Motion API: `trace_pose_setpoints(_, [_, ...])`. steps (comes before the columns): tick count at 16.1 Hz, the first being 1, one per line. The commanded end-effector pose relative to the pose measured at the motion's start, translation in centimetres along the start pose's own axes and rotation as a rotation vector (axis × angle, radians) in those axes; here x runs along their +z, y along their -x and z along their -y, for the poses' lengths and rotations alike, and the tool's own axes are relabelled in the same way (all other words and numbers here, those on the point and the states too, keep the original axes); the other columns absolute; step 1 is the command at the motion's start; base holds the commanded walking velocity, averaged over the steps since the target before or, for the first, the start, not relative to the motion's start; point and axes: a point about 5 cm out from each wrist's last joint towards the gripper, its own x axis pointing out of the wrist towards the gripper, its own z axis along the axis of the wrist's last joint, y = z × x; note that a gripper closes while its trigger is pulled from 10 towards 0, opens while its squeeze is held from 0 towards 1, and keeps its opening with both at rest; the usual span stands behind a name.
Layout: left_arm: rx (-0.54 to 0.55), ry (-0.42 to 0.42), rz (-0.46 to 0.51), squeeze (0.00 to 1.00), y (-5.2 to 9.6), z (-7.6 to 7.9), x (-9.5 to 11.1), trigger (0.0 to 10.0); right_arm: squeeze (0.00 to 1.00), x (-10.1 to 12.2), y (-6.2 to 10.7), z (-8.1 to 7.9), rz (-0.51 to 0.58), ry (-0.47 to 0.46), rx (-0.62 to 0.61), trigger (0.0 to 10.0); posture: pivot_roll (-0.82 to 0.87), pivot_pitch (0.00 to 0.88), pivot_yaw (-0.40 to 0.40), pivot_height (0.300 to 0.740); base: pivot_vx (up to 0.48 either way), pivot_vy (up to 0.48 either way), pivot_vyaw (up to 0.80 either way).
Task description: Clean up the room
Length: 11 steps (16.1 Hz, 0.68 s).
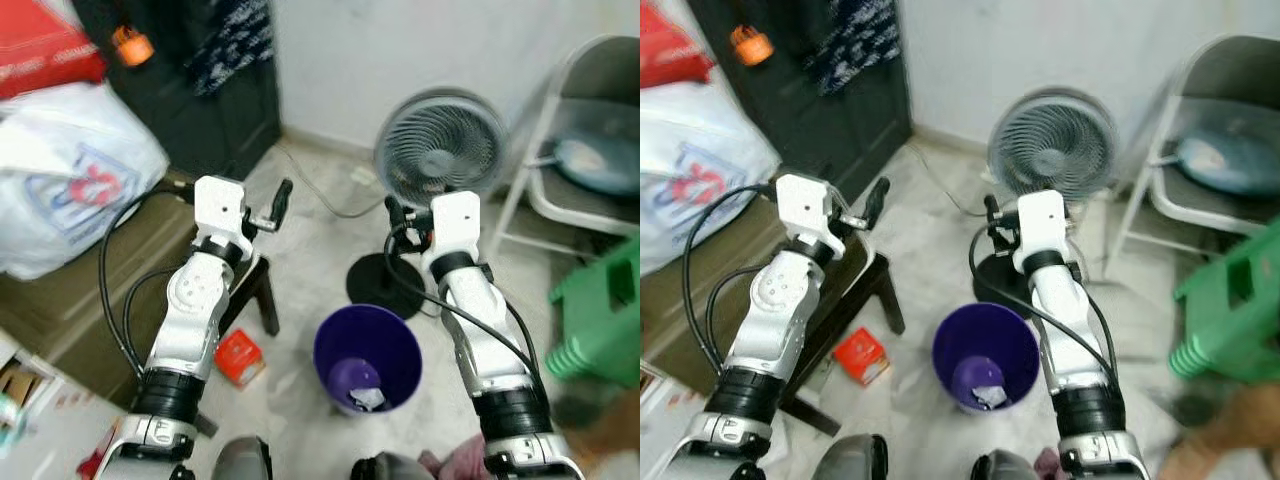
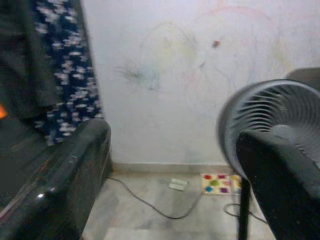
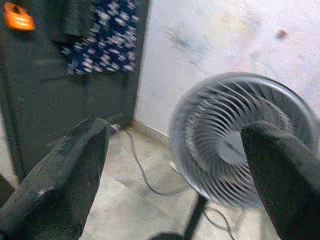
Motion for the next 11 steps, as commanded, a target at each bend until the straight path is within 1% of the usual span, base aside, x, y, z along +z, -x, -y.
trace_pose_setpoints(1, [0.027,-0.011,-0.006,0.00,0.1,-0.6,-0.2,10.0,0.00,0.4,-0.4,-0.5,0.021,0.001,0.018,10.0,-0.01,0.000,0.004,0.740,0.000,0.000,0.80])
trace_pose_setpoints(2, [0.041,-0.001,-0.002,0.00,0.0,-0.7,-0.2,10.0,0.00,0.6,-0.5,-0.5,0.044,0.049,0.012,10.0,-0.02,0.000,0.004,0.740,0.000,0.000,0.80])
trace_pose_setpoints(3, [0.043,0.004,0.000,0.00,0.0,-0.7,-0.2,10.0,0.00,0.7,-0.6,-0.5,0.053,0.069,0.009,10.0,-0.02,0.000,0.000,0.740,0.000,0.000,0.80])
trace_pose_setpoints(6, [0.051,0.012,0.002,0.00,0.3,-0.3,-0.2,10.0,0.00,0.4,-0.3,-0.6,0.048,0.061,0.014,10.0,-0.02,0.000,-0.009,0.740,0.000,0.000,0.80])
trace_pose_setpoints(9, [0.064,0.015,-0.004,0.00,0.6,-0.4,-0.3,10.0,0.00,0.6,-0.1,-0.8,0.057,0.045,0.020,10.0,0.00,0.000,-0.016,0.740,0.000,0.000,0.80])
trace_pose_setpoints(11, [0.082,-0.004,-0.012,0.00,1.0,-0.8,-0.5,10.0,0.00,0.2,-0.1,-1.2,0.050,0.049,0.035,10.0,0.01,0.000,-0.022,0.740,0.000,0.000,0.80])
